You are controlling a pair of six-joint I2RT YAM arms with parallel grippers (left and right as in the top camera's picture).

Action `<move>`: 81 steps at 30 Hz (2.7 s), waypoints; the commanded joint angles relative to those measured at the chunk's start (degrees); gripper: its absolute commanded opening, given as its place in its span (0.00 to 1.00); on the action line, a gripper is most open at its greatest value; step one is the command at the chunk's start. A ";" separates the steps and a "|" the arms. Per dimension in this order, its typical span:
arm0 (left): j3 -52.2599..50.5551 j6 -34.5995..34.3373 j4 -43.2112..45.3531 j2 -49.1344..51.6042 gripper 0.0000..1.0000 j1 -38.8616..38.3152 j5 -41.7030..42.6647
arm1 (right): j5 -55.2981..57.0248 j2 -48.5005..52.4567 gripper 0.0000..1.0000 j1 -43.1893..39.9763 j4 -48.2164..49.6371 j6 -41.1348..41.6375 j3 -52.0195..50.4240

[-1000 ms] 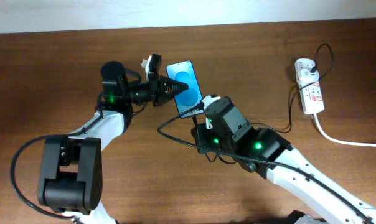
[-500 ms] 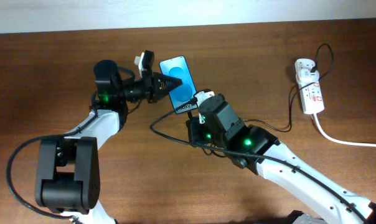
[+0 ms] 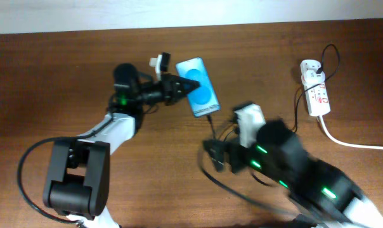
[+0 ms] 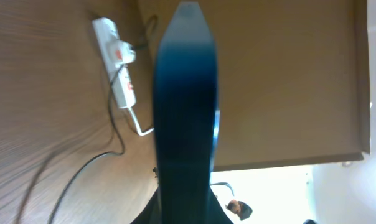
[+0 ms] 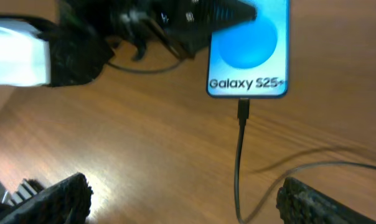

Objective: Plug charger to phone and switch on socket
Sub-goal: 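Lower the charging phone onto the table with the left gripper and release, then move the right gripper to the power strip switch beside the plug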

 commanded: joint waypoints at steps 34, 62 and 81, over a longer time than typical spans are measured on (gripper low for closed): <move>30.12 55.45 -84.06 24.24 0.21 -1.16 -26.82 | 20.81 3.52 0.99 -8.92 -11.43 15.98 0.44; 36.52 55.21 -99.30 18.86 0.99 0.66 -56.50 | 24.76 13.49 0.80 -11.43 -8.44 16.02 0.44; 2.14 48.48 -91.86 -72.19 0.99 -2.14 -81.26 | 4.00 42.21 0.04 -62.97 -16.98 11.98 25.29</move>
